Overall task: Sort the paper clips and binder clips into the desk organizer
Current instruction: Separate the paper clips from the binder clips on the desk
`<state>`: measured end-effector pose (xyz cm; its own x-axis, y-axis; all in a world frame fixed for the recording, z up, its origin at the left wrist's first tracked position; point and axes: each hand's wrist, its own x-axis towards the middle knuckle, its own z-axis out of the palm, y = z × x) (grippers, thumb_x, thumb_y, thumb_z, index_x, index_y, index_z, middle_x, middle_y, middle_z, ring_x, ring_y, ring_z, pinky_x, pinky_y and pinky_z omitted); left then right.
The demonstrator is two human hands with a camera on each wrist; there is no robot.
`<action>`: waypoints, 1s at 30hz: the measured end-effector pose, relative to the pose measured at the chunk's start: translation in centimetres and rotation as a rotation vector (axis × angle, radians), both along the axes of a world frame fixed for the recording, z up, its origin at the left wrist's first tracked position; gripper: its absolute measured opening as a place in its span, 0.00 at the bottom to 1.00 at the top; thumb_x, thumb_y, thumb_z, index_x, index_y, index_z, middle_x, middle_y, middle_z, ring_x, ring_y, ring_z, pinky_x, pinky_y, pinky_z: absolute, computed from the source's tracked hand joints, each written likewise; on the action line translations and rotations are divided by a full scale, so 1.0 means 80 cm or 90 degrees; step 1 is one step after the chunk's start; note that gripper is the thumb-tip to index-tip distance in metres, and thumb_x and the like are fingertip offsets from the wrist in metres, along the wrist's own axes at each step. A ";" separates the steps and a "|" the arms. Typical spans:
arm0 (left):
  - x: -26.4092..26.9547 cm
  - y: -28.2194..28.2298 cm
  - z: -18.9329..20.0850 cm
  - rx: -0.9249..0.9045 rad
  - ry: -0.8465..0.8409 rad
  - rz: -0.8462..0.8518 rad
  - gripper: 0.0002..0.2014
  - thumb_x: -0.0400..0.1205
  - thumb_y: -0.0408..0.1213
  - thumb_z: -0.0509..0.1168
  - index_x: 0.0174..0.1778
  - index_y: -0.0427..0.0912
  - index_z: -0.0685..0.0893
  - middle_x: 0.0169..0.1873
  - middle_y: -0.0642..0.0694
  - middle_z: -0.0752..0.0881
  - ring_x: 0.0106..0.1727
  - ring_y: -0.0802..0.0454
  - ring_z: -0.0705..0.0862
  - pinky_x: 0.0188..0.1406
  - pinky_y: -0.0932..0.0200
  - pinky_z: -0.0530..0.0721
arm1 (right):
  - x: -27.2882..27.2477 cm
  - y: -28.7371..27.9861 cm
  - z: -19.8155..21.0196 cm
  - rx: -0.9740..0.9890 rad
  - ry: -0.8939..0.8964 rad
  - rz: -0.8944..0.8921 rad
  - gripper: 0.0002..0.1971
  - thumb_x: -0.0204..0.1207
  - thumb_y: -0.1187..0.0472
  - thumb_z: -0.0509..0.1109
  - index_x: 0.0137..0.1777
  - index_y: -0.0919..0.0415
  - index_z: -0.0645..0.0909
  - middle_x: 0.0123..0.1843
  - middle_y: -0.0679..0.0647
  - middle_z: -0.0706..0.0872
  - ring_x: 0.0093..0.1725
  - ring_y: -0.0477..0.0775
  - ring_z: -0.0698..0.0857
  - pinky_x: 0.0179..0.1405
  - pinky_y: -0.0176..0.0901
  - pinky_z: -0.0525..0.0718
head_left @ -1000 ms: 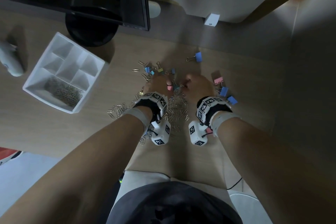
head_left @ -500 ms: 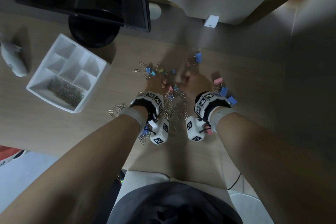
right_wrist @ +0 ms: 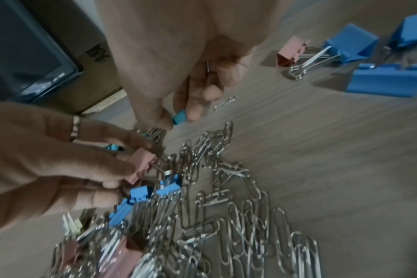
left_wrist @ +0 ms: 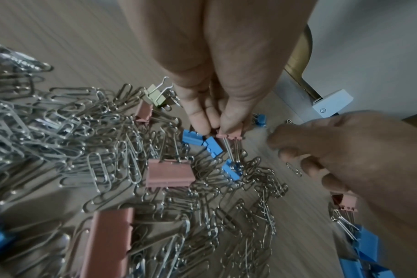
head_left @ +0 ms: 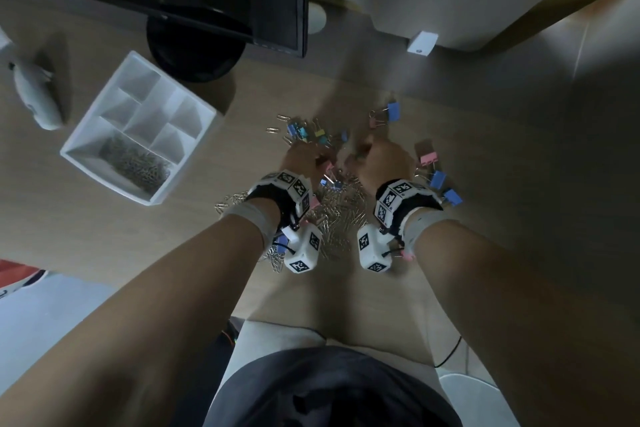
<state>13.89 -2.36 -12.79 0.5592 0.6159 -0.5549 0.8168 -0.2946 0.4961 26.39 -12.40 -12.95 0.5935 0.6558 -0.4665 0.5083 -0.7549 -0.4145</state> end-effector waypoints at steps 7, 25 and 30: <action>0.019 -0.006 0.013 -0.115 -0.047 0.142 0.08 0.81 0.39 0.68 0.55 0.44 0.83 0.43 0.51 0.86 0.46 0.51 0.87 0.52 0.58 0.85 | 0.035 -0.007 0.003 0.005 -0.026 -0.131 0.21 0.80 0.44 0.65 0.69 0.52 0.75 0.60 0.53 0.87 0.59 0.59 0.86 0.47 0.46 0.78; -0.009 0.024 0.008 -0.015 -0.046 0.240 0.19 0.73 0.28 0.71 0.61 0.43 0.84 0.61 0.45 0.82 0.50 0.51 0.79 0.55 0.69 0.77 | 0.004 0.001 -0.011 0.086 -0.032 -0.071 0.14 0.74 0.58 0.71 0.59 0.56 0.78 0.56 0.56 0.83 0.54 0.61 0.84 0.51 0.55 0.84; -0.036 0.042 -0.009 -0.006 0.050 0.206 0.25 0.74 0.27 0.69 0.69 0.41 0.79 0.65 0.42 0.74 0.53 0.52 0.76 0.48 0.74 0.72 | -0.015 0.033 -0.028 0.101 -0.054 0.062 0.19 0.70 0.61 0.76 0.61 0.53 0.81 0.63 0.57 0.79 0.63 0.61 0.81 0.52 0.51 0.85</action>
